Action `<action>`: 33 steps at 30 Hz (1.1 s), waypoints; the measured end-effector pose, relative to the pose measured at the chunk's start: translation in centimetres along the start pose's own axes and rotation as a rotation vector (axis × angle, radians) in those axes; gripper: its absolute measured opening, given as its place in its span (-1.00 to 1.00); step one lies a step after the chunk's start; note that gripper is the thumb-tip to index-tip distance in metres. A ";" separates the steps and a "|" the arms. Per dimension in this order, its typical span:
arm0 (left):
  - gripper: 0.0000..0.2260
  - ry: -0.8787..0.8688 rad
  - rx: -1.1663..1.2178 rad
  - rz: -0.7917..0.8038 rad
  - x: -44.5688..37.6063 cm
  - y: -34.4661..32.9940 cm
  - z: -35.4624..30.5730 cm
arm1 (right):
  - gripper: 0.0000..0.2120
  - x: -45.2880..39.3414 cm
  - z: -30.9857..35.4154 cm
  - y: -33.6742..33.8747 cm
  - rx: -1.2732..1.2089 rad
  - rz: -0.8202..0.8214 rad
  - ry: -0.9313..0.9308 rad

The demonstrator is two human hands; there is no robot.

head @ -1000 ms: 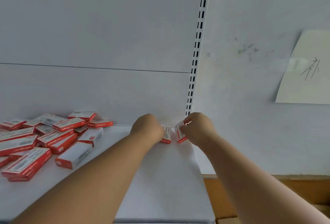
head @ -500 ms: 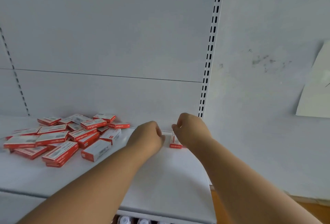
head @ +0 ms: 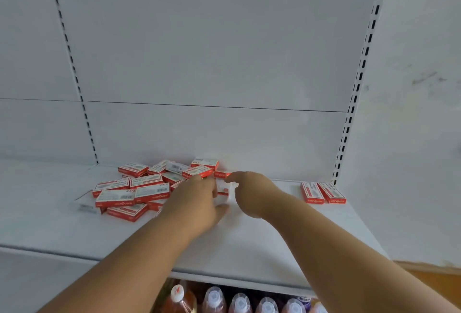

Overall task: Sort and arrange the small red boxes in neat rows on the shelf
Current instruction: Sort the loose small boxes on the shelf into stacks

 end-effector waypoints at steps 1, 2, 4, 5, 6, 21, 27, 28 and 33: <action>-0.64 -0.032 -0.009 0.006 0.0 -0.1 0.2 | -0.49 0.0 0.6 -0.5 0.059 0.037 0.017; -0.60 -0.054 -0.018 0.011 0.1 -0.3 0.6 | -0.48 -0.1 1.0 -1.0 0.117 0.057 0.031; -0.59 -0.080 -0.023 0.029 0.1 -0.4 0.9 | -0.46 -0.1 1.4 -1.4 0.171 0.041 0.013; -0.61 -0.098 -0.016 0.035 0.1 -0.3 1.0 | -0.46 -0.2 1.3 -1.4 0.173 0.016 -0.017; -0.61 -0.112 0.003 0.047 0.1 -0.3 1.2 | -0.48 -0.2 1.2 -1.3 0.172 -0.016 -0.049; -0.79 0.591 1.571 -0.211 1.7 1.9 2.0 | -0.48 1.8 -0.5 -1.9 -0.473 -0.146 -0.452; -0.81 0.466 1.638 -0.370 2.5 3.8 3.2 | -0.75 2.5 1.1 -1.9 -1.278 0.114 -0.177; -0.82 0.463 1.612 -0.389 2.9 4.3 3.5 | -0.72 2.8 1.8 -2.0 -1.344 0.142 -0.148; -0.85 0.398 1.402 -0.434 4.5 6.3 7.7 | -0.82 3.8 7.2 -1.4 -1.344 0.084 -0.036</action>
Point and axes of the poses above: each hand's wrist, its own x-axis away from the middle knuckle, its own y-axis out of the back of the hand, z = x × y, the point moved 3 cm from there along -x, towards the middle knuckle, and after that the axes turned 13 degrees about -y, right-handed, at the moved point
